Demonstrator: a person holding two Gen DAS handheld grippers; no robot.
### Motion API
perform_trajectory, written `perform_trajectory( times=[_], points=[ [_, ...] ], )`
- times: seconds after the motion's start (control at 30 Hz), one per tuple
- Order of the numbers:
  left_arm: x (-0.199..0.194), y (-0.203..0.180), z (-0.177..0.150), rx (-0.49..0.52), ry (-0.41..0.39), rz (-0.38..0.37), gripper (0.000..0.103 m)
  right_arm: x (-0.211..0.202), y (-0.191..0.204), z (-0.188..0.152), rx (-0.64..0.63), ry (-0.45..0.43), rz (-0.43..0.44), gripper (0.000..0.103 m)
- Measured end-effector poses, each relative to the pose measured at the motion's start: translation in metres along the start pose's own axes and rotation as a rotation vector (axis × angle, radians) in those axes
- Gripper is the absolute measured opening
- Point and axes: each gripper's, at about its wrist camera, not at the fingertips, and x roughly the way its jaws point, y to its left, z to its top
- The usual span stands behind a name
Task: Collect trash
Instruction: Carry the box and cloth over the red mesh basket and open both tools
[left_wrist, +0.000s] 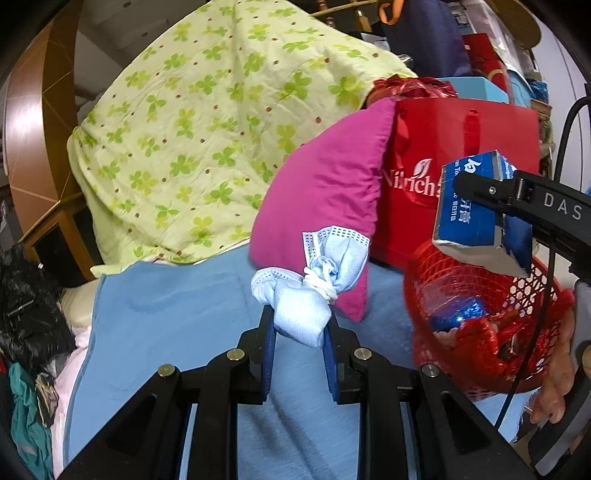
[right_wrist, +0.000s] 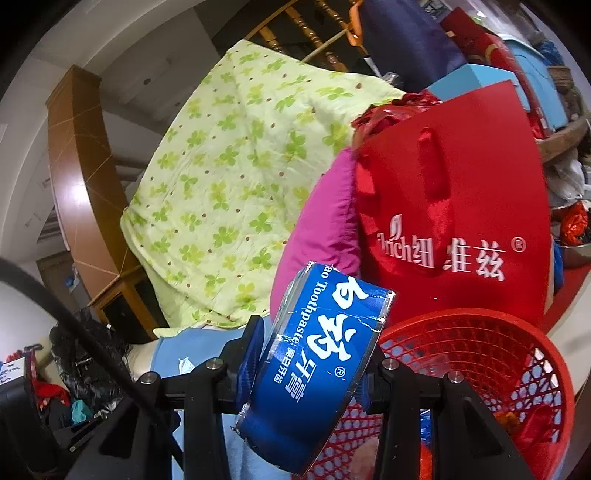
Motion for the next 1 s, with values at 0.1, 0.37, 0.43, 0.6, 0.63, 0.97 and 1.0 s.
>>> perform_trajectory(
  times=[0.1, 0.37, 0.43, 0.6, 0.63, 0.97, 1.0],
  points=[
    [0.001, -0.010, 0.004, 0.013, -0.003, -0.012, 0.025, -0.003, -0.009, 0.003, 0.022, -0.004, -0.009, 0.045],
    [0.002, -0.036, 0.012, 0.037, -0.010, -0.055, 0.025, -0.008, -0.039, 0.009, 0.106, -0.005, -0.043, 0.046],
    [0.003, -0.042, 0.015, 0.038, -0.008, -0.073, 0.025, -0.008, -0.045, 0.010, 0.124, -0.005, -0.051, 0.046],
    [0.004, -0.058, 0.020, 0.052, -0.017, -0.116, 0.025, -0.010, -0.056, 0.011, 0.154, -0.009, -0.067, 0.046],
    [0.005, -0.061, 0.021, 0.052, -0.018, -0.129, 0.025, -0.010, -0.057, 0.011, 0.156, -0.009, -0.070, 0.046],
    [0.021, -0.082, 0.017, 0.009, 0.032, -0.326, 0.028, -0.004, -0.088, 0.010, 0.257, 0.027, -0.118, 0.048],
    [0.023, -0.084, 0.016, 0.008, 0.037, -0.347, 0.029, -0.004, -0.093, 0.010, 0.278, 0.034, -0.122, 0.049]
  ],
)
